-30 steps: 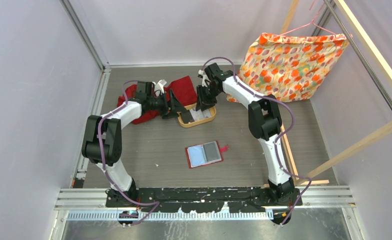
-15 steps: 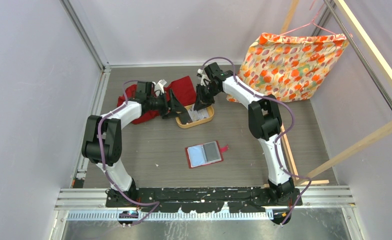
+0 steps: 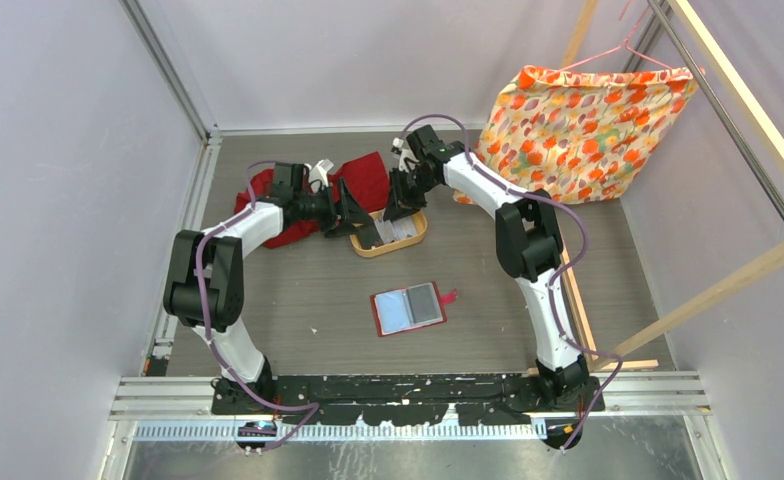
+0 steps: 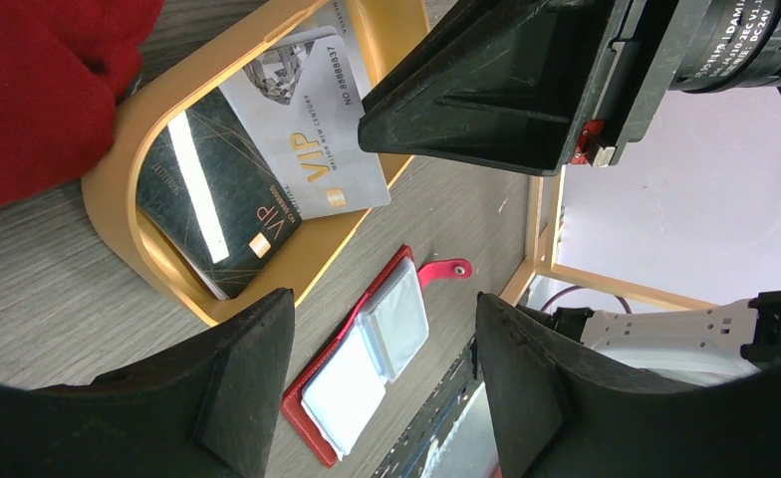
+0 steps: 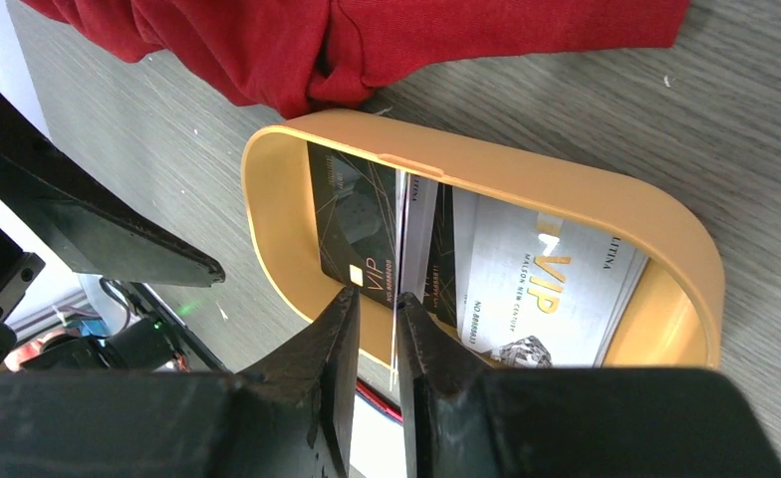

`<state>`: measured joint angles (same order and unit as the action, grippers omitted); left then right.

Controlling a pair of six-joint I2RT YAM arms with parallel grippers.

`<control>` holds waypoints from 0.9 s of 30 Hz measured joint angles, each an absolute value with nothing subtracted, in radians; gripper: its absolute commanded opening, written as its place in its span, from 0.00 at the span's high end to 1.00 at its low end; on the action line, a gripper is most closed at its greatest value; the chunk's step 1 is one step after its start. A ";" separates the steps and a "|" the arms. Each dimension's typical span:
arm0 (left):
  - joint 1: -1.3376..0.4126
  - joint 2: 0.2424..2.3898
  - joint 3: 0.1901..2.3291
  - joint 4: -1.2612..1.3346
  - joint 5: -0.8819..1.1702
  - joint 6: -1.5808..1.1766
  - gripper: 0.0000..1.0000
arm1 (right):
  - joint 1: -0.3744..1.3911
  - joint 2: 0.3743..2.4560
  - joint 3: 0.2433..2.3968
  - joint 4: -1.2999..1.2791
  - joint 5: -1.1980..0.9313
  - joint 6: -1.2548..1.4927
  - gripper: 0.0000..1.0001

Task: Put the credit cards into the card holder
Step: Pick up the credit card from the storage box.

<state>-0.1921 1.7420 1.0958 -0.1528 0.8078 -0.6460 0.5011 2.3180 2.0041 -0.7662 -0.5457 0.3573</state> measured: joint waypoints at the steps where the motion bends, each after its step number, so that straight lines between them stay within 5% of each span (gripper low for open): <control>1: -0.192 1.743 1.096 -0.153 0.808 -0.646 0.32 | 0.503 2.318 2.004 -0.766 -0.546 0.358 0.77; 19: -0.192 1.745 1.096 -0.153 0.808 -0.646 0.34 | 0.545 2.324 2.002 -0.755 -0.573 0.369 0.71; 23: -0.192 1.745 1.096 -0.154 0.808 -0.646 0.34 | 0.556 2.330 2.003 -0.770 -0.527 0.357 0.77; 27: -0.192 1.745 1.096 -0.154 0.808 -0.646 0.34 | 0.568 2.333 2.003 -0.795 -0.459 0.336 0.95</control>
